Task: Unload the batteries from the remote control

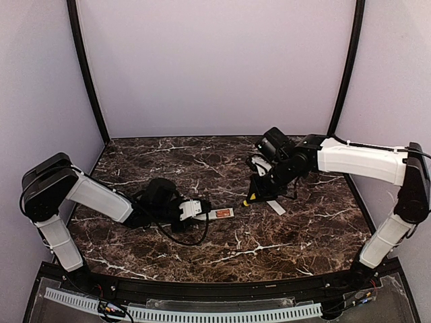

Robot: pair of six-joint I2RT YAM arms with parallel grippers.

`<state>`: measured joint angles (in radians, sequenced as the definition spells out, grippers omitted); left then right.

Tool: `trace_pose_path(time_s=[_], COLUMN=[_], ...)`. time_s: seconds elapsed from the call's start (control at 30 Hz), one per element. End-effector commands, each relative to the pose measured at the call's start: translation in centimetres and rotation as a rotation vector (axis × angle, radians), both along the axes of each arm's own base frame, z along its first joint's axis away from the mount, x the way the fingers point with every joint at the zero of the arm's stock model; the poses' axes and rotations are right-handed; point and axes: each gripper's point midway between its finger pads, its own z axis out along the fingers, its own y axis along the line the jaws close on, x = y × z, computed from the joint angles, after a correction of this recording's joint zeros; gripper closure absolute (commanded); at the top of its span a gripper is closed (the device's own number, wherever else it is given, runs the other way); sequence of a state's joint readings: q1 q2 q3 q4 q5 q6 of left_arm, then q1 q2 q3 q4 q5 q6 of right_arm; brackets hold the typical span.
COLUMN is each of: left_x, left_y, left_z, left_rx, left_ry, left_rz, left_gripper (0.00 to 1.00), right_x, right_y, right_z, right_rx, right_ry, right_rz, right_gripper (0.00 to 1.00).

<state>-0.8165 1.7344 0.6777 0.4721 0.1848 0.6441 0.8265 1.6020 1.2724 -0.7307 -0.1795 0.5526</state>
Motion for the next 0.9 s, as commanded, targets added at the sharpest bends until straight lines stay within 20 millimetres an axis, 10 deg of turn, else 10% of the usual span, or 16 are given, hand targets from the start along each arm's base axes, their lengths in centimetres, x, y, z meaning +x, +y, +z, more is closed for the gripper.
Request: trace_pose_path(time_s=[0.0,0.87], left_x=[0.0,0.1], left_y=[-0.2,-0.2], left_z=[1.3,1.4], left_rx=[-0.028,-0.026], left_ry=[-0.037,-0.04], left_rz=[-0.004,0.004], left_gripper=[1.0,1.0], right_x=[0.9,2.5], right_y=[1.6,2.6], right_z=[0.7,-0.4], right_rx=[0.036,0.026], right_ry=[-0.033,-0.043], right_rz=[0.006,-0.031], right_gripper=[1.0,1.0])
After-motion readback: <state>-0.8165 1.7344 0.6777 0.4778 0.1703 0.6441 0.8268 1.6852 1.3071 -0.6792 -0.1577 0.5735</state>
